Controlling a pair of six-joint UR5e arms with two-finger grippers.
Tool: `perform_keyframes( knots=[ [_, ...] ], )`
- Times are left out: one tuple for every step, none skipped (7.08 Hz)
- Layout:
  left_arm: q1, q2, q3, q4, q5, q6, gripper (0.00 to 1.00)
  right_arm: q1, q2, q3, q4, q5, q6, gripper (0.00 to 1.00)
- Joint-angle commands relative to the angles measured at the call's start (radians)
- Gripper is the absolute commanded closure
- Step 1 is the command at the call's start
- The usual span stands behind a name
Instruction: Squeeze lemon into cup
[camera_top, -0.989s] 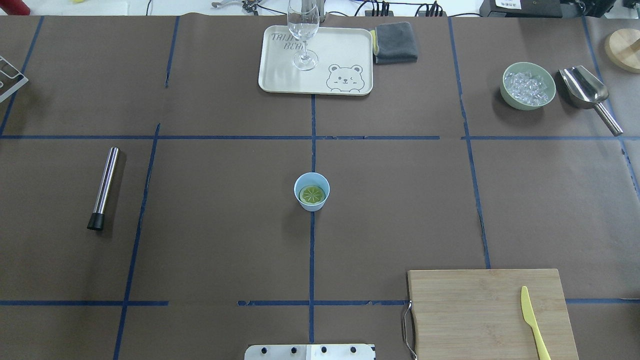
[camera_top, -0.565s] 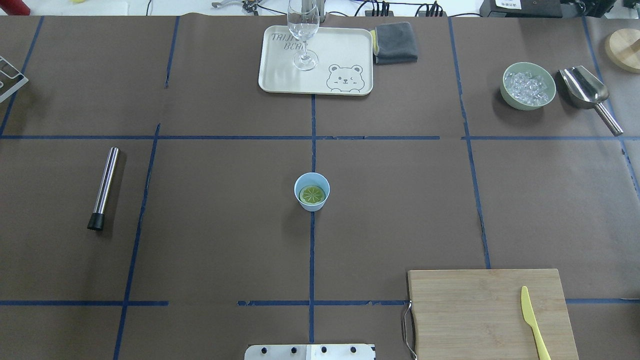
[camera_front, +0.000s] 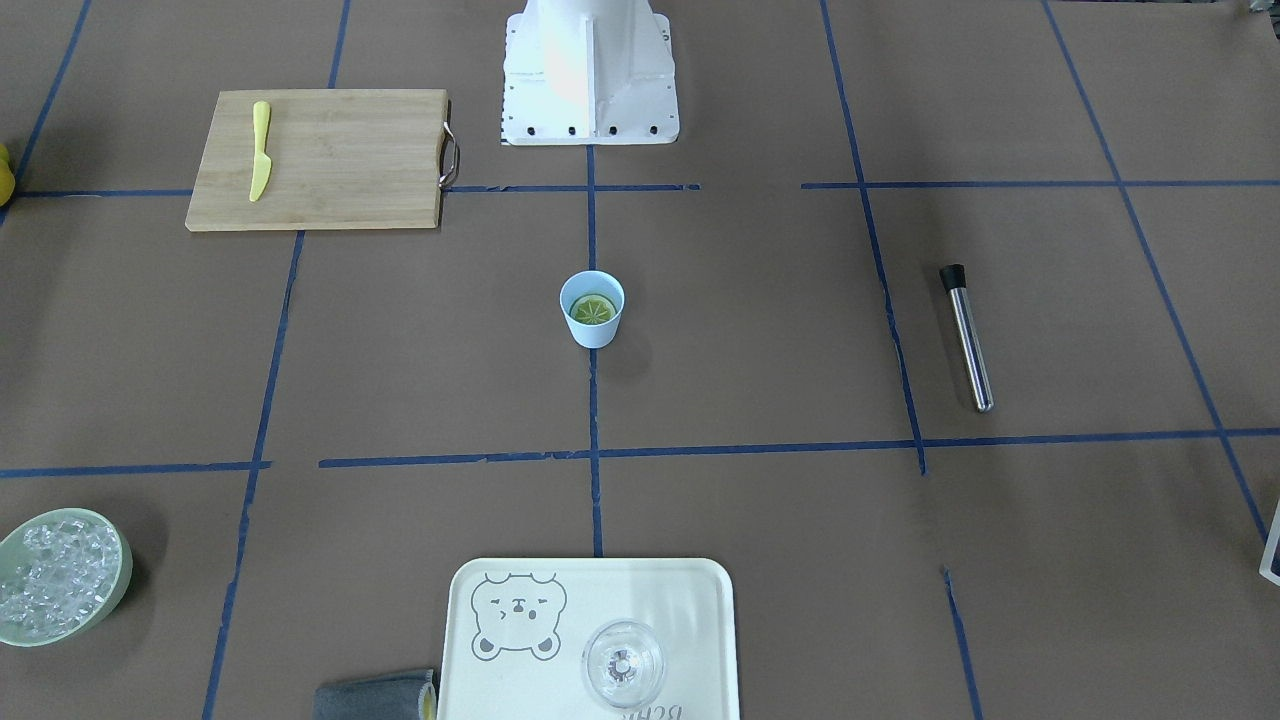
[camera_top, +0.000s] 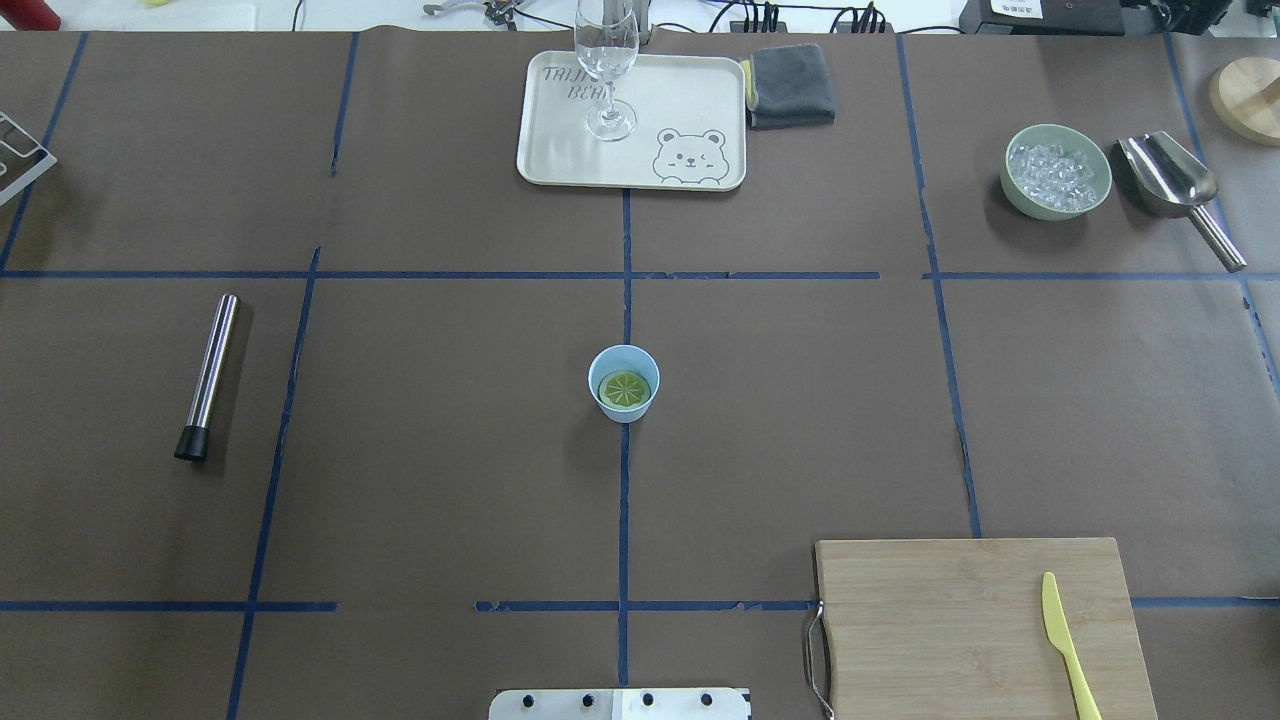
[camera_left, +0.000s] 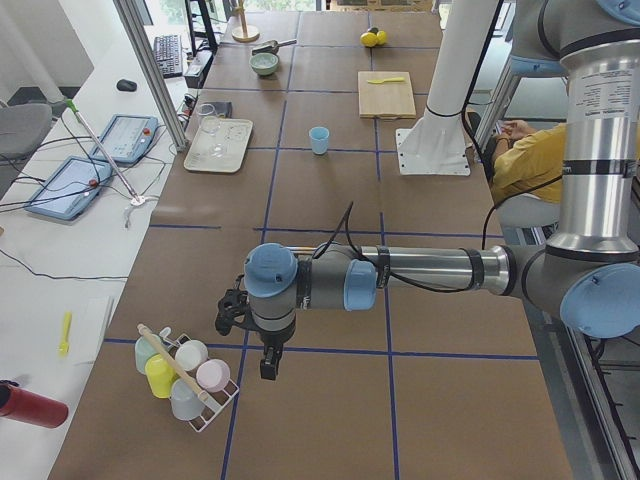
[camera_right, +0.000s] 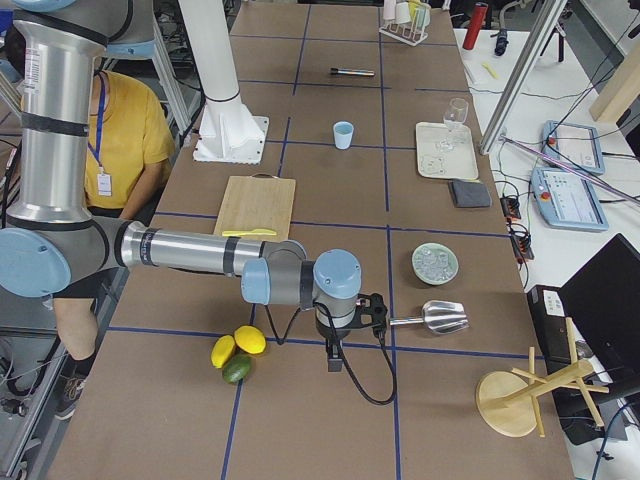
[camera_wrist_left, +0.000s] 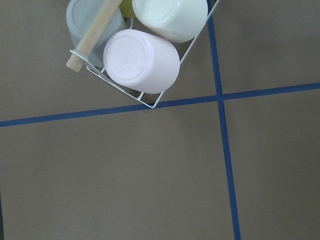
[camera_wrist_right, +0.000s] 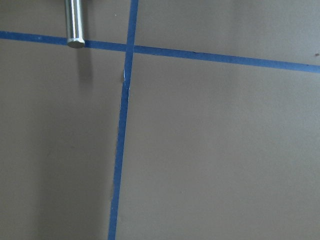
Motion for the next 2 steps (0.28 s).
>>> perform_keyframes(
  knots=[
    [0.0, 0.001, -0.004, -0.001, 0.0, 0.0, 0.0, 0.001, 0.0, -0.001, 0.0, 0.004, 0.0, 0.0],
    [0.0, 0.001, -0.004, -0.001, 0.0, 0.0, 0.0, 0.0, -0.002, -0.001, 0.0, 0.018, 0.0, 0.0]
  ],
)
